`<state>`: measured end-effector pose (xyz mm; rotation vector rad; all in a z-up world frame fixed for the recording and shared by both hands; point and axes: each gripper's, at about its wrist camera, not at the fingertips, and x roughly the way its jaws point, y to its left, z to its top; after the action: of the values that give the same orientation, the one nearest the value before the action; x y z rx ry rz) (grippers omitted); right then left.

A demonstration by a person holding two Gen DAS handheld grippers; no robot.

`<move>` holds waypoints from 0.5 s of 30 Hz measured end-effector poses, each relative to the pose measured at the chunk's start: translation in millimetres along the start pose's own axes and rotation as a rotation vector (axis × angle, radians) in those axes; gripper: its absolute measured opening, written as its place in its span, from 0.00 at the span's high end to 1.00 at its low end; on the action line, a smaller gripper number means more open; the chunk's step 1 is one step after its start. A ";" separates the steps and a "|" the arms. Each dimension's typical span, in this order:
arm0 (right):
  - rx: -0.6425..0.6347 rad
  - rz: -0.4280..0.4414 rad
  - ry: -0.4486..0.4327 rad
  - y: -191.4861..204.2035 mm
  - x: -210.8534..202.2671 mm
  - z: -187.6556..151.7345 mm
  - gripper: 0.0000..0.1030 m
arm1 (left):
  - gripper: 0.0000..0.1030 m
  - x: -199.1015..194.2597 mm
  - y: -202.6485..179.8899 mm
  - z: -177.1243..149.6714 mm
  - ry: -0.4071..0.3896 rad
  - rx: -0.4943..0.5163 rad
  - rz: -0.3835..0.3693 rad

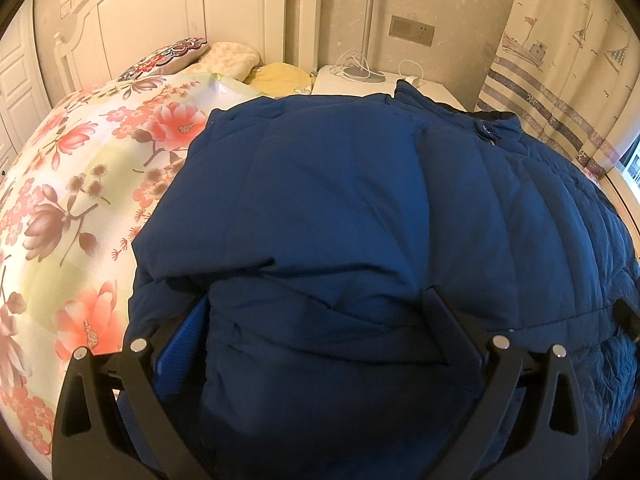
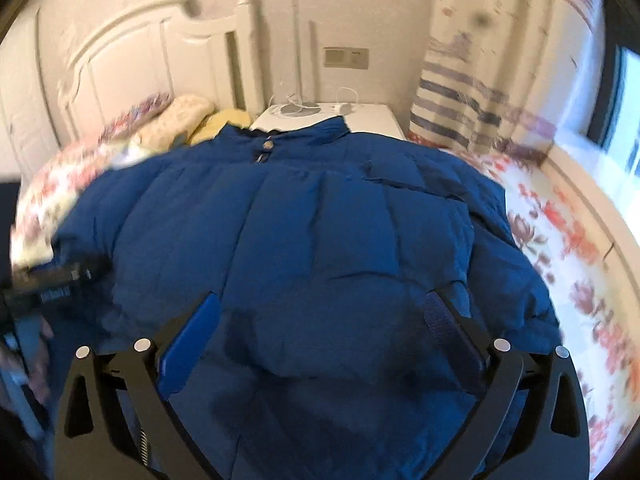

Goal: Fold large clothes

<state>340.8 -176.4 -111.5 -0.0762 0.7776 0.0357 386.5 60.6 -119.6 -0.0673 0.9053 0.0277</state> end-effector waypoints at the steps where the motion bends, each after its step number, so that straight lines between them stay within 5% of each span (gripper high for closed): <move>1: 0.000 0.000 0.018 0.2 6.9 -3.6 0.04 | 0.02 0.0 -0.1 0.0 0.000 0.000 0.000; 7: -0.015 -0.004 0.034 -0.9 10.8 -4.4 0.04 | 0.02 1.3 0.1 1.3 0.005 -0.010 -0.008; 12: 0.077 0.105 0.027 -19.1 -31.3 -14.6 0.04 | 0.02 -20.1 15.0 -6.9 0.041 -0.057 -0.056; 15: 0.025 0.059 0.006 -20.6 -55.3 -29.7 0.04 | 0.02 -61.0 14.5 -28.2 -0.003 -0.094 -0.162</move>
<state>282.0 -199.5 -92.7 -0.0298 0.7855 0.0816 326.0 73.3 -89.6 -0.2280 0.8931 -0.0804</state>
